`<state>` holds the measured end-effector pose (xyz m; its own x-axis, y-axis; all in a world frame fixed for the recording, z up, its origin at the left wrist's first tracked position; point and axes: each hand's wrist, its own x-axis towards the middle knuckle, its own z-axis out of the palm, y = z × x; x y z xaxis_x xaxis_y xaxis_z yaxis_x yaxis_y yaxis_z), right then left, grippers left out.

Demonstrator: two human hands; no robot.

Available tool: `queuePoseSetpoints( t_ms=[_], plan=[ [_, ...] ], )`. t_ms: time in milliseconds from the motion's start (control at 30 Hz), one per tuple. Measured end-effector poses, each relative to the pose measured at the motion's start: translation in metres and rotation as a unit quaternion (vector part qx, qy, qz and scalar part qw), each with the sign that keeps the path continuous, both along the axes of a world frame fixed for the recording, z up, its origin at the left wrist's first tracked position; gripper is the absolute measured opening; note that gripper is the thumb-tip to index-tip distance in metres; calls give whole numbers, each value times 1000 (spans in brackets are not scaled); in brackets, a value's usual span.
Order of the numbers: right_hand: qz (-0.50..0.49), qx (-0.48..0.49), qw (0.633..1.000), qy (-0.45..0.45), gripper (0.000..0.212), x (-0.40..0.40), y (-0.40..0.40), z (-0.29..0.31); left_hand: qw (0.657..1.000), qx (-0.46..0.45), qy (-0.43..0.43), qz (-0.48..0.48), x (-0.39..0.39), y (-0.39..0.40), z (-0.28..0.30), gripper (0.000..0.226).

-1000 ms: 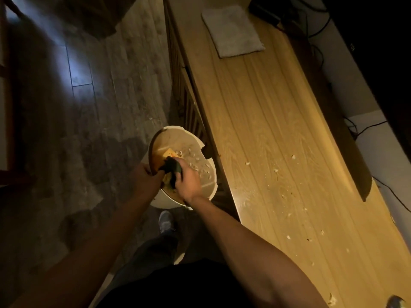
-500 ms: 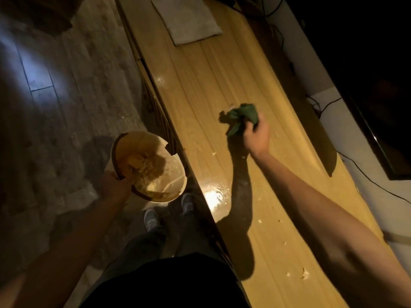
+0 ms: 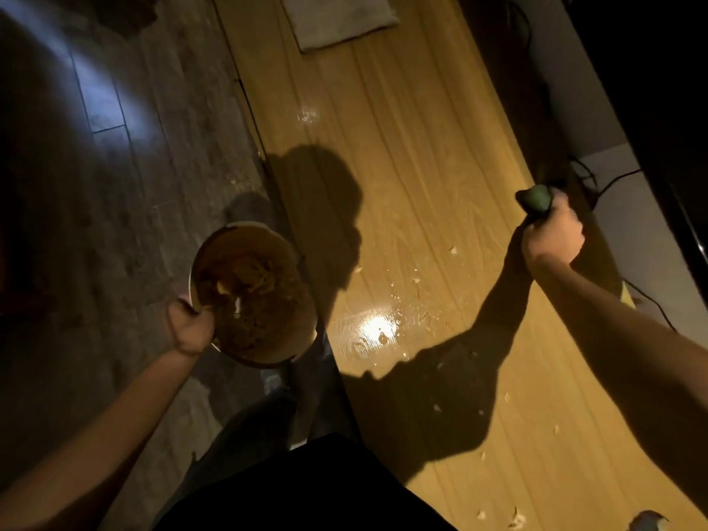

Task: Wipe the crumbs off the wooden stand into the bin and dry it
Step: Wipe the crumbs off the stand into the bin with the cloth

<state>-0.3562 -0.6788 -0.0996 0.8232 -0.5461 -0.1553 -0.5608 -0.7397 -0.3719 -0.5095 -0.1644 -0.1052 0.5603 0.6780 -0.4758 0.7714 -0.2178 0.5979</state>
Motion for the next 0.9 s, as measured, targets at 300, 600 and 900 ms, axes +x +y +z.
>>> queuePoseSetpoints(
  t_ms=[300,600,900],
  plan=[
    [108,-69,992,-18,65,-45,129,-9,997,24,-25,-71,-15,8,-9,26],
    [248,53,967,34,69,-162,348,-4,996,-19,-40,-73,-39,9,3,33],
    [275,239,927,93,66,-221,424,7,996,-63,-40,-46,-69,45,23,32]
  ],
)
